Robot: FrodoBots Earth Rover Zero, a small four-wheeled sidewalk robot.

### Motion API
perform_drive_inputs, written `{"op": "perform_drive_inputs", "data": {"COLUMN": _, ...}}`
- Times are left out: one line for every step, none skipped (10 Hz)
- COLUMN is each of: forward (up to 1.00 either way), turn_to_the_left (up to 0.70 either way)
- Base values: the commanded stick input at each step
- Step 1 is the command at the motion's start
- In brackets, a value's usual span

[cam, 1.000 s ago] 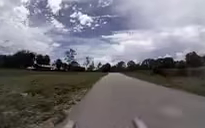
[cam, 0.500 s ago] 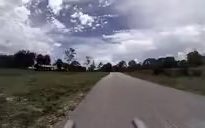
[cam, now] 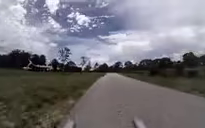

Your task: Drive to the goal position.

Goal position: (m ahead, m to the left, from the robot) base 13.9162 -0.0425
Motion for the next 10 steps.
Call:
{"op": "perform_drive_inputs", "data": {"forward": 0.85, "turn_to_the_left": 0.00}}
{"op": "perform_drive_inputs", "data": {"forward": 0.85, "turn_to_the_left": 0.00}}
{"op": "perform_drive_inputs", "data": {"forward": 0.85, "turn_to_the_left": -0.03}}
{"op": "perform_drive_inputs", "data": {"forward": 0.85, "turn_to_the_left": -0.10}}
{"op": "perform_drive_inputs", "data": {"forward": 0.85, "turn_to_the_left": -0.32}}
{"op": "perform_drive_inputs", "data": {"forward": 0.85, "turn_to_the_left": -0.17}}
{"op": "perform_drive_inputs", "data": {"forward": 0.85, "turn_to_the_left": 0.00}}
{"op": "perform_drive_inputs", "data": {"forward": 0.85, "turn_to_the_left": 0.00}}
{"op": "perform_drive_inputs", "data": {"forward": 0.85, "turn_to_the_left": 0.00}}
{"op": "perform_drive_inputs", "data": {"forward": 0.85, "turn_to_the_left": 0.00}}
